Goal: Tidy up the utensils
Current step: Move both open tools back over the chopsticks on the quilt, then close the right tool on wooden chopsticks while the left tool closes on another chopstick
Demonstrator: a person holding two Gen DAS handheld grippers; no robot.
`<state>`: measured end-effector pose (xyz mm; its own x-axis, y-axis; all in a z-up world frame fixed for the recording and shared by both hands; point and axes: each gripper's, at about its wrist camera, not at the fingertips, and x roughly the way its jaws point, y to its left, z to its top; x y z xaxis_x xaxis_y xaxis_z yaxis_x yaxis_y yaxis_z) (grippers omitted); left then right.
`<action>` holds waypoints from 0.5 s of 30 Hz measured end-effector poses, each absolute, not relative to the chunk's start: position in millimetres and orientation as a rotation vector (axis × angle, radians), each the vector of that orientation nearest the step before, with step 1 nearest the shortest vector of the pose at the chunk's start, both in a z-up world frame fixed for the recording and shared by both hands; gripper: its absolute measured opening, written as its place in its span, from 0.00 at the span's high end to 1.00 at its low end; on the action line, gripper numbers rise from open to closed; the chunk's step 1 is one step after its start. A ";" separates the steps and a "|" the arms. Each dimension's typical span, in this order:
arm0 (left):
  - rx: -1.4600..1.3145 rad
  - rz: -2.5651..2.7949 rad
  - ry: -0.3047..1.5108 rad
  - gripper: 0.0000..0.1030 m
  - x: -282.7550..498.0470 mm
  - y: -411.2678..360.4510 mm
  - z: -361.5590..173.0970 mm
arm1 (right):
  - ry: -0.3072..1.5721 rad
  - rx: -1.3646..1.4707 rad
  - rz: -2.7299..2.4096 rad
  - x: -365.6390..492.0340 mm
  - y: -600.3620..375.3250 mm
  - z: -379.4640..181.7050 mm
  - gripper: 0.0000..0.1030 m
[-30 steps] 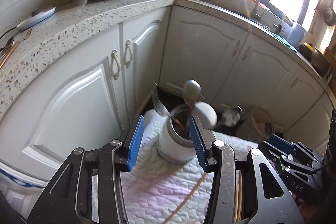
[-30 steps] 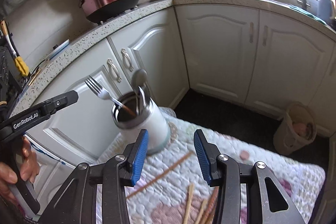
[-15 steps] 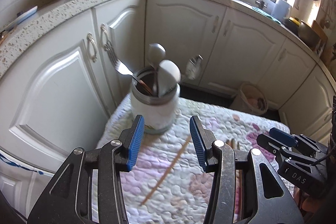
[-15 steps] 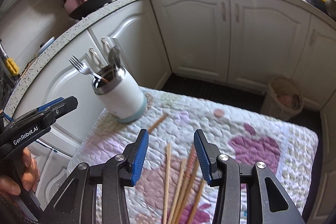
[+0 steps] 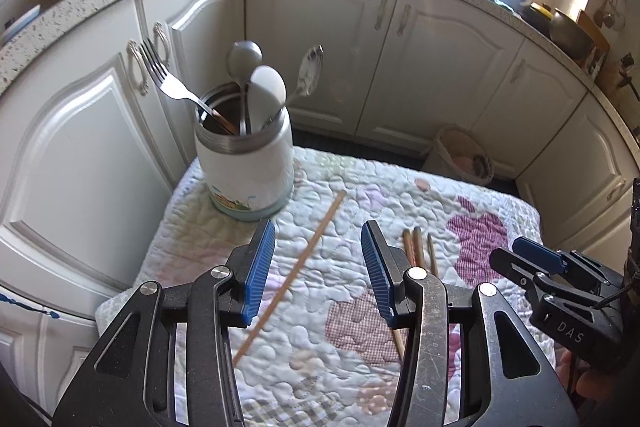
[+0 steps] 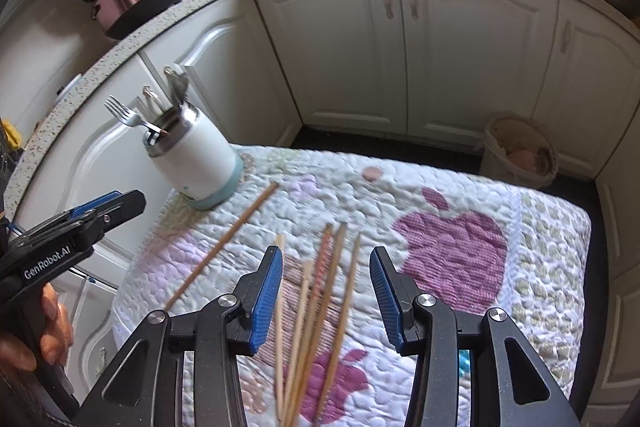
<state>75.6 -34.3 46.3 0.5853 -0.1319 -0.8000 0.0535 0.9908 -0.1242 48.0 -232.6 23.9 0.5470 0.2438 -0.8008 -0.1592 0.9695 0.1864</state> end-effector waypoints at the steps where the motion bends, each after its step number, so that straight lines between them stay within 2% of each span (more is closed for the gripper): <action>1: -0.089 -0.115 0.949 0.57 76.7 -34.5 43.4 | 0.968 0.097 0.233 46.2 -235.7 21.1 0.58; 15: -0.008 -0.142 1.108 0.57 99.5 -42.1 -17.6 | 1.106 0.099 0.214 63.8 -248.4 -38.5 0.58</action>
